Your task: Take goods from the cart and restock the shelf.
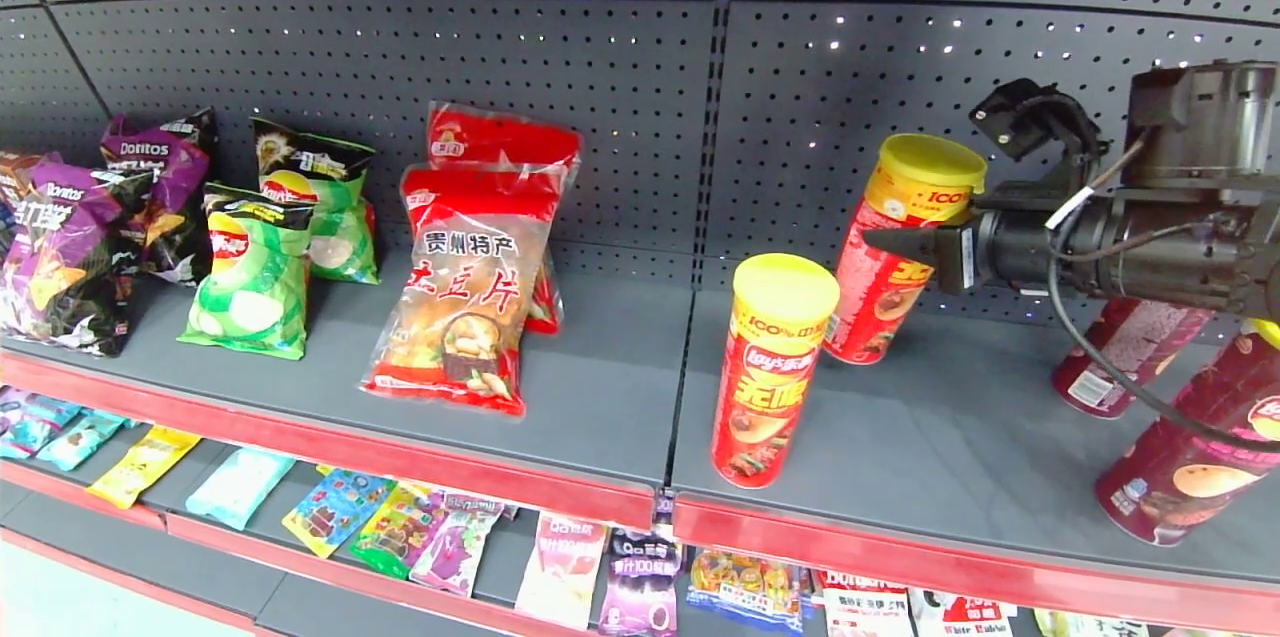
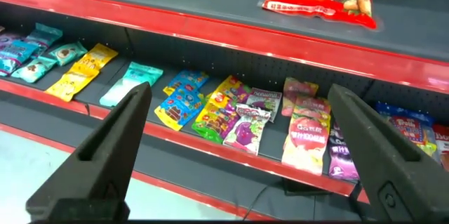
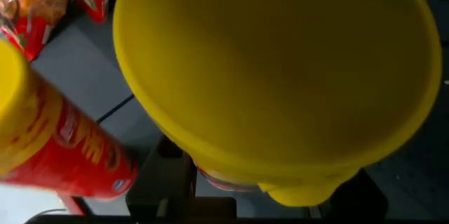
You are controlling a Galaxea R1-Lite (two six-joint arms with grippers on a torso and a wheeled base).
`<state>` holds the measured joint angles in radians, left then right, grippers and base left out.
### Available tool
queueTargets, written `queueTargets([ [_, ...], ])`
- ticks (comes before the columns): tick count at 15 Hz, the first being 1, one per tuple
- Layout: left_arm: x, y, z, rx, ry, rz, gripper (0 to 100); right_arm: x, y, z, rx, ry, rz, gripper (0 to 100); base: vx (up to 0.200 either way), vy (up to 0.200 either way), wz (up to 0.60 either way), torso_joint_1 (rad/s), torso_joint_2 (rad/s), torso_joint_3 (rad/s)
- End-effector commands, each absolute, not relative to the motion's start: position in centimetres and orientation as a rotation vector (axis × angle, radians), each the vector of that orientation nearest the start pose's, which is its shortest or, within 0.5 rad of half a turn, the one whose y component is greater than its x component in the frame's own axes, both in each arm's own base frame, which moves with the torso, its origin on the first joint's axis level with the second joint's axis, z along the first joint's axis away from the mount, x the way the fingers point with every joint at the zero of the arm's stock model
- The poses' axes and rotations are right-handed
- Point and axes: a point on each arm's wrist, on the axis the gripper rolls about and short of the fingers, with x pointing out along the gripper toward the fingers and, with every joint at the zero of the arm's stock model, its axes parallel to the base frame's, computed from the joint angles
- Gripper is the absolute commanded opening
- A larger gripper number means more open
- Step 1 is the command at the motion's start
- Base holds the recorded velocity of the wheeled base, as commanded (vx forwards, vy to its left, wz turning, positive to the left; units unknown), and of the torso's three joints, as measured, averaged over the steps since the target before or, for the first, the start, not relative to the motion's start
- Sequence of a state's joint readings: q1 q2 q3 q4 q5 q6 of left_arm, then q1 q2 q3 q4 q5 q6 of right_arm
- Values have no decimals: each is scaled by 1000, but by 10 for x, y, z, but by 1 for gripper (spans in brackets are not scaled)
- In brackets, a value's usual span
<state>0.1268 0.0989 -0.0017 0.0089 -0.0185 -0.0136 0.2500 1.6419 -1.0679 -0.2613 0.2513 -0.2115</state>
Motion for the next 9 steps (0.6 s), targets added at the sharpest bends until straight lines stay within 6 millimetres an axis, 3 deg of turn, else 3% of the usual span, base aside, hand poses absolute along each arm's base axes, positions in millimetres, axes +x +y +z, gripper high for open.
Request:
queueTargets([
  [1,-15,-2,77,-22,108,110,100,313,88,229,-200,282,539,0,0,0,0,0,0,0],
  [3,-15,-2,77,-22,109,110,100,314,90,227,-202,287,542,0,0,0,0,0,0,0],
  [5,-15,-2,77,-22,106,110,100,318,107,220,-212,295,596,0,0,0,0,0,0,0],
  [9,-15,-2,77,-22,108,110,100,326,121,215,-218,300,628,0,0,0,0,0,0,0],
])
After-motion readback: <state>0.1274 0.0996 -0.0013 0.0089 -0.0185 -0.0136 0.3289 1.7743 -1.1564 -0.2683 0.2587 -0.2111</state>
